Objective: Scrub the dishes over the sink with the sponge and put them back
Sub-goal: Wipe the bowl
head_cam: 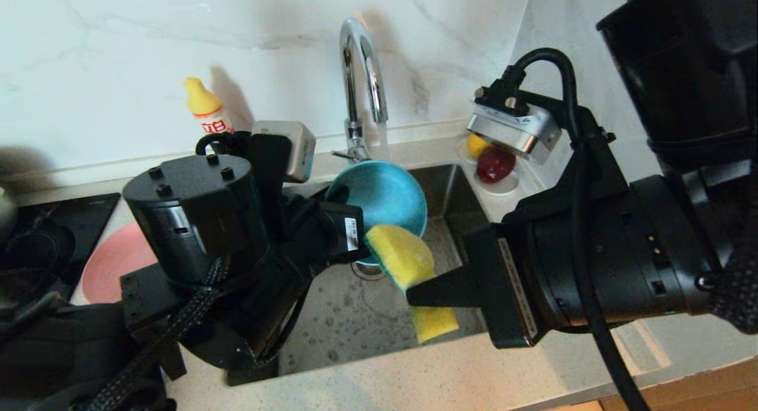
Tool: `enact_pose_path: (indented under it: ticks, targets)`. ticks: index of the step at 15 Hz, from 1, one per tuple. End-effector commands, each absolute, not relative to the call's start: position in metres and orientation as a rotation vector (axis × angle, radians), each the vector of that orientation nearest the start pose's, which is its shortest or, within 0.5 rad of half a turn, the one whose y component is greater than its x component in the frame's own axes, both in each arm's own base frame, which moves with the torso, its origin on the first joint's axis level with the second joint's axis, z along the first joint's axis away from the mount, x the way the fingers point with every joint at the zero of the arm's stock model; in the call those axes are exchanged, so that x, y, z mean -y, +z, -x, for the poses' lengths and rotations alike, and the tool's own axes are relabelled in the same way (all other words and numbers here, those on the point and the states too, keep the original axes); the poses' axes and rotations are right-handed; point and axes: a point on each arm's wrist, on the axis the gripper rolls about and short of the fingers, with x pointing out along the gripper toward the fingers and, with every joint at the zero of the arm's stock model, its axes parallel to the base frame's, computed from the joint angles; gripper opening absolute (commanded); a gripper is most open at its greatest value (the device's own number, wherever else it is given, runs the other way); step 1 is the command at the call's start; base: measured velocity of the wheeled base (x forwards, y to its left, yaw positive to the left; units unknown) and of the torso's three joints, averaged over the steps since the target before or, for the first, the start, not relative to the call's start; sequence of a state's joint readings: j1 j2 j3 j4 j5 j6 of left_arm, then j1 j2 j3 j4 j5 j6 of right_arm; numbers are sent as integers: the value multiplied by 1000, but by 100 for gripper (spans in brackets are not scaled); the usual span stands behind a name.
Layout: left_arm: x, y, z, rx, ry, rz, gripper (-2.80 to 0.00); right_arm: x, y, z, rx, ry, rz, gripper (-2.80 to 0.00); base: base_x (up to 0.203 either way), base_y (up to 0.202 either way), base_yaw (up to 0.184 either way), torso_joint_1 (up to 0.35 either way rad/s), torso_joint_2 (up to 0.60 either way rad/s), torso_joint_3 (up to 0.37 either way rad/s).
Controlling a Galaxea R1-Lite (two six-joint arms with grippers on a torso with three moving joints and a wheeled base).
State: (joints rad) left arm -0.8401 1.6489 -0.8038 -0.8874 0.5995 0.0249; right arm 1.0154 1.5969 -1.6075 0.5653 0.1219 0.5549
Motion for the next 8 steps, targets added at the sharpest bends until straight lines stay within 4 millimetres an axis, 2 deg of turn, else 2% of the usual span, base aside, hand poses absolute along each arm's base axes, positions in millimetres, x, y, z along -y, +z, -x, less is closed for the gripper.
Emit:
enact_pose_path:
  ticks: [1, 4, 8]
  targets:
    - [219, 215, -208, 38, -247, 6, -280, -238, 317, -156, -879, 897, -278, -280, 0, 0, 0, 0, 0, 0]
    - [224, 206, -211, 62, -238, 5, -280, -237, 315, -178, -911, 849, -352, -280, 0, 0, 0, 0, 0, 0]
    - [225, 206, -212, 89, -237, 19, -280, -231, 315, -194, -922, 816, -403, -280, 0, 0, 0, 0, 0, 0]
